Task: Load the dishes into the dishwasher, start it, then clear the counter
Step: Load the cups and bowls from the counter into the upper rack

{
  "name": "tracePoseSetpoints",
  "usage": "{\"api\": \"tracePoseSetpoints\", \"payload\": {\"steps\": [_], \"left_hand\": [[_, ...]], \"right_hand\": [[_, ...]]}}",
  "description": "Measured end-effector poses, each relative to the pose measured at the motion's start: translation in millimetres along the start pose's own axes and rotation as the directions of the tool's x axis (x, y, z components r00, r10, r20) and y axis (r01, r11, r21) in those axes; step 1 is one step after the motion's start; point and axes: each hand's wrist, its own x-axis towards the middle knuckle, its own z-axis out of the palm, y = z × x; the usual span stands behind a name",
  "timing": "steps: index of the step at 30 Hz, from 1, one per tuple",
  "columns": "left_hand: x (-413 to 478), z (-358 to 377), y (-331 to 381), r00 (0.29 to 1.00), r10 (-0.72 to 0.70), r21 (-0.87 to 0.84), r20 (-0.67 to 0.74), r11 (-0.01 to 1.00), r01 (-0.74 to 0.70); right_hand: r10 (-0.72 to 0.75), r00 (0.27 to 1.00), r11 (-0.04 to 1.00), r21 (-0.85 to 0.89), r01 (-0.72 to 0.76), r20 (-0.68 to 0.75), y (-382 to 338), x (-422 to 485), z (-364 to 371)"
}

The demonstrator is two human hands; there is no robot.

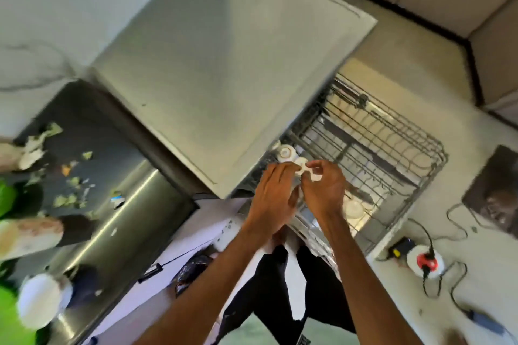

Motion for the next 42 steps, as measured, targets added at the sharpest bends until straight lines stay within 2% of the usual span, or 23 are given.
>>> {"api": "tracePoseSetpoints", "payload": {"steps": [3, 6, 9, 12, 15, 18, 21, 25, 27, 30, 33, 36, 39, 42], "left_hand": [[-18, -65, 4, 0.986, -0.070, 0.019, -0.149, 0.997, 0.073], [-49, -118, -6, 0.932, -0.219, 0.011, -0.288, 0.973, 0.232], [-94, -158, -21, 0.829, -0.387, -0.046, -0.403, 0.913, 0.404], [-143, -191, -39, 0.729, -0.485, -0.065, -0.483, 0.850, 0.523], [-190, -219, -59, 0.622, -0.552, -0.091, -0.555, 0.784, 0.614], [-231, -241, -78, 0.527, -0.565, -0.126, -0.634, 0.748, 0.651], [-269, -256, -103, 0.439, -0.615, -0.172, -0.655, 0.686, 0.707], [-318, -267, -152, 0.361, -0.714, -0.180, -0.600, 0.560, 0.809], [-336, -272, -179, 0.332, -0.750, -0.185, -0.573, 0.513, 0.838], [-353, -287, -213, 0.345, -0.767, -0.174, -0.542, 0.504, 0.846], [-350, -303, -245, 0.369, -0.773, -0.169, -0.517, 0.514, 0.841], [-334, -316, -274, 0.430, -0.767, -0.145, -0.476, 0.551, 0.822], [-316, -319, -303, 0.502, -0.782, -0.054, -0.370, 0.557, 0.829], [-306, -315, -323, 0.530, -0.804, 0.003, -0.269, 0.550, 0.835]], "right_hand": [[-0.130, 0.985, 0.991, -0.016, 0.133, 0.112, -55, -19, 10], [-0.239, 0.925, 0.966, -0.025, 0.258, 0.295, -96, -46, 35], [-0.340, 0.815, 0.904, -0.074, 0.421, 0.469, -127, -78, 69], [-0.387, 0.680, 0.836, -0.075, 0.544, 0.623, -155, -117, 101], [-0.407, 0.546, 0.777, -0.036, 0.628, 0.732, -173, -154, 130], [-0.402, 0.447, 0.733, -0.012, 0.680, 0.799, -185, -188, 157], [-0.402, 0.375, 0.682, -0.001, 0.732, 0.835, -195, -216, 183], [-0.341, 0.337, 0.664, -0.029, 0.747, 0.877, -201, -239, 214], [-0.316, 0.345, 0.662, -0.055, 0.747, 0.884, -201, -247, 227], [-0.288, 0.380, 0.668, -0.100, 0.738, 0.879, -199, -260, 243], [-0.248, 0.380, 0.660, -0.131, 0.739, 0.891, -199, -274, 260], [-0.253, 0.375, 0.650, -0.131, 0.749, 0.892, -206, -287, 275], [-0.268, 0.391, 0.650, -0.134, 0.748, 0.881, -215, -295, 290], [-0.295, 0.415, 0.656, -0.133, 0.743, 0.861, -224, -296, 300]]}}
